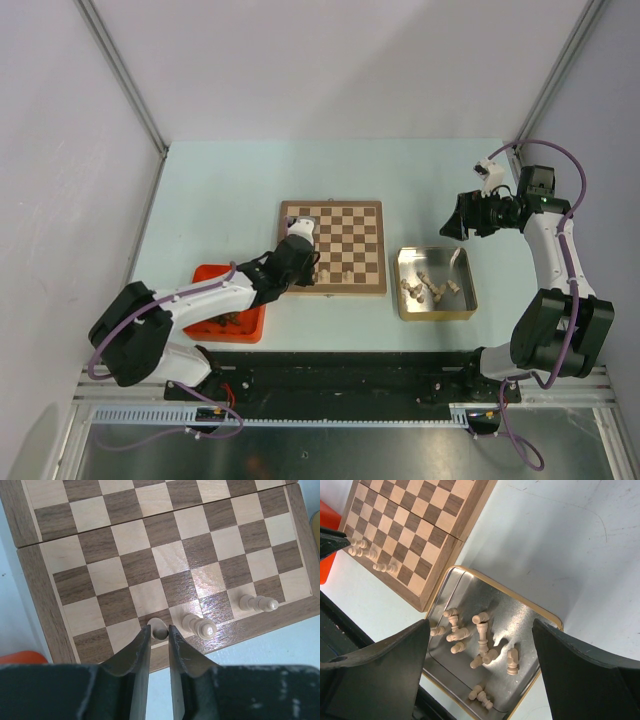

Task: Set up the chess pieces on the board

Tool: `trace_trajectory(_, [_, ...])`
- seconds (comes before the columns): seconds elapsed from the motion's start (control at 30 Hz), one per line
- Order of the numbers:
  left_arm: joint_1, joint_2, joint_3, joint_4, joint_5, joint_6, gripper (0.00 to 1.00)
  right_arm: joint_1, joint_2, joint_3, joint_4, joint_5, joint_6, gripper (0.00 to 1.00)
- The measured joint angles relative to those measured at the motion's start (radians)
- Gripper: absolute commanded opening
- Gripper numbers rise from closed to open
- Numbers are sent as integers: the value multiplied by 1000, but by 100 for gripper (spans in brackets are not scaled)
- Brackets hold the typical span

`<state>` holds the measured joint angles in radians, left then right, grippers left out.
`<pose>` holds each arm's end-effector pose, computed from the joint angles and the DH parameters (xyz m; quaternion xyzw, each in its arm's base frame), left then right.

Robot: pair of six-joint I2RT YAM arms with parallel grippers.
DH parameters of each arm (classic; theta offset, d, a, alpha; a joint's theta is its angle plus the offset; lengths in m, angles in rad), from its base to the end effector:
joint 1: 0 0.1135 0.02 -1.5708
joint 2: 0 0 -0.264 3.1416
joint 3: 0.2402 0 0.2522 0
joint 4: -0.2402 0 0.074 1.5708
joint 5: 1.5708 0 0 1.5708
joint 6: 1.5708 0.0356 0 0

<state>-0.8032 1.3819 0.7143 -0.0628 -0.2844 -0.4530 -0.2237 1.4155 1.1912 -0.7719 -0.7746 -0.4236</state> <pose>0.2020 -0.1949 0.1961 0.1005 0.9000 -0.1326 0.4028 0.2838 -0.0390 0.2949 -0.1951 0.8729 0.2600 0.3639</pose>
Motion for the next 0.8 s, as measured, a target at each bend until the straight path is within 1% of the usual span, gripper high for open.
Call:
trace_trajectory(0.3, [-4,0,0,0,0,1,31,0,0,0,0,0,0,88])
trace_trajectory(0.37, [-5,-3,0,0,0,1,33,0,0,0,0,0,0,88])
trace_trajectory(0.5, [-6,-28,-5,-2,1,2,40,0,0,0,0,0,0,88])
trace_trajectory(0.57, [-6,-51,-11,-5,2,1,42,0,0,0,0,0,0,89])
trace_trajectory(0.67, [-6,-94,-14,-13,2,0,47,0,0,0,0,0,-2,89])
trace_trajectory(0.77, [-6,-146,-14,-23,3,0,57,3,0,0,0,0,-7,89])
trace_trajectory(0.8, [-6,-167,-14,-29,3,1,64,4,0,0,0,0,-8,89])
